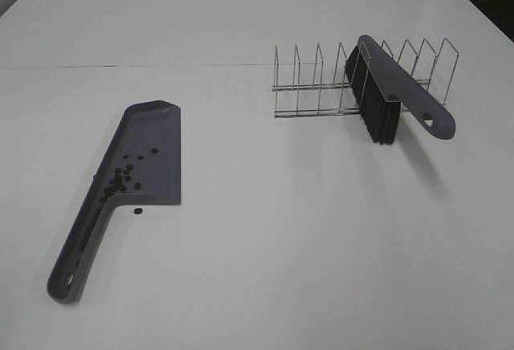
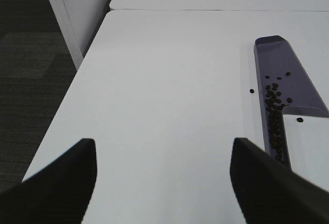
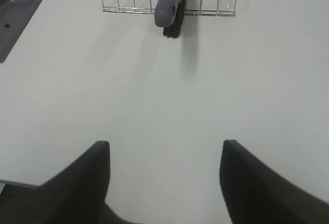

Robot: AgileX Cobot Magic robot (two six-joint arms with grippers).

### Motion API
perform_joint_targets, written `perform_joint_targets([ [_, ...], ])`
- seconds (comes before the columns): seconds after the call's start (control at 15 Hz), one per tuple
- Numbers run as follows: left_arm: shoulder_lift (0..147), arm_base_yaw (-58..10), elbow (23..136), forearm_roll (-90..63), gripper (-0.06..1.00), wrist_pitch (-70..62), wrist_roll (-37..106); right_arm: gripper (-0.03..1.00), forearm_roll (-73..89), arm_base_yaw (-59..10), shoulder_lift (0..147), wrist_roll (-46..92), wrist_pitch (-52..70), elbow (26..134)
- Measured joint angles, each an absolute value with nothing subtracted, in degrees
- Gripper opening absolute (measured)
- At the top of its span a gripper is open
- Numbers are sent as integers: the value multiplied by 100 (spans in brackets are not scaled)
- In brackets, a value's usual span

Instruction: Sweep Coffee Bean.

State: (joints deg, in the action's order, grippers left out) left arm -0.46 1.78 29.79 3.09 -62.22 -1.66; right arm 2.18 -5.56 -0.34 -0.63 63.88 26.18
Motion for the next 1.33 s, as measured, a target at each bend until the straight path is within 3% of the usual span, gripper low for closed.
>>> perform_joint_targets([
  [1.33,-46,178,2979,183,65,-6222,-166,54,218,-556,-34,-63,6388,2618],
])
